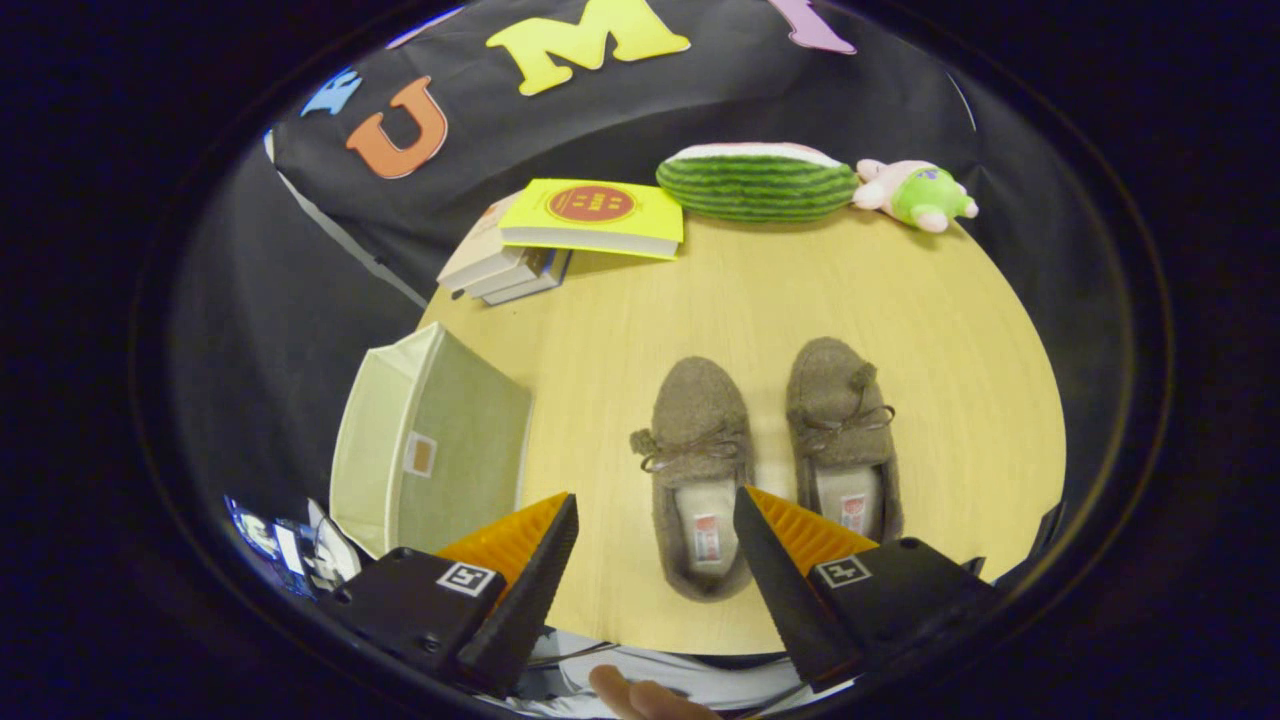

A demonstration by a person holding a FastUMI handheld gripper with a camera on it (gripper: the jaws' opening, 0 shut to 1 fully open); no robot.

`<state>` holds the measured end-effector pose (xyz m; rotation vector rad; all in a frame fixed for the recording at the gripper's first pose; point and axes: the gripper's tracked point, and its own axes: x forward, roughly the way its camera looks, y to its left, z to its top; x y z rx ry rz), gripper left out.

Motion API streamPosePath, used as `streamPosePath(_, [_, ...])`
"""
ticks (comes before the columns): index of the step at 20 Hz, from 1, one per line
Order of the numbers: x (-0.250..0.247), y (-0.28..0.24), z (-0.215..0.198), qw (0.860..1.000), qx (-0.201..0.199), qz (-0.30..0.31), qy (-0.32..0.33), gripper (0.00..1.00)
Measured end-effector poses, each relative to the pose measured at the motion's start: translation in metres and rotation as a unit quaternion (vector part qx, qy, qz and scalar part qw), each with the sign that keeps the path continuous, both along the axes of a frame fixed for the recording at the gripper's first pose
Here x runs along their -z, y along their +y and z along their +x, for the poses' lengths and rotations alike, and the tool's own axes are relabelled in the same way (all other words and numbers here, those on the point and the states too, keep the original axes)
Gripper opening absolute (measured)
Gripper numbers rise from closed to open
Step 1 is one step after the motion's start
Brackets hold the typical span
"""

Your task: Open the storage box then place both shoes into the box .Put the left shoe in first, then the right shoe, with the right side of both shoes facing outward in a uniform manner.

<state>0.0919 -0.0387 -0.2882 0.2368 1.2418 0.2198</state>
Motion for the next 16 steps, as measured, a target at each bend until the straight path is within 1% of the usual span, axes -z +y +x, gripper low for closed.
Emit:
streamPosePath(2, [0.015, -0.007, 0.001, 1.0, 0.005, -0.02, 0.018, 1.0])
streamPosePath(4, [0.028, -0.013, 0.002, 0.999, -0.005, -0.043, 0.024, 0.99])
streamPosePath(7, [0.044, -0.025, 0.002, 0.996, -0.027, -0.084, 0.032, 0.91])
streamPosePath(10, [0.058, -0.025, 0.004, 0.995, -0.022, -0.083, 0.05, 0.83])
streamPosePath(12, [0.068, -0.025, 0.007, 0.994, -0.02, -0.083, 0.063, 0.7])
streamPosePath(15, [0.085, -0.031, 0.01, 0.992, -0.018, -0.098, 0.081, 0.4])
streamPosePath(16, [0.089, -0.03, 0.009, 0.991, -0.019, -0.097, 0.086, 0.37])
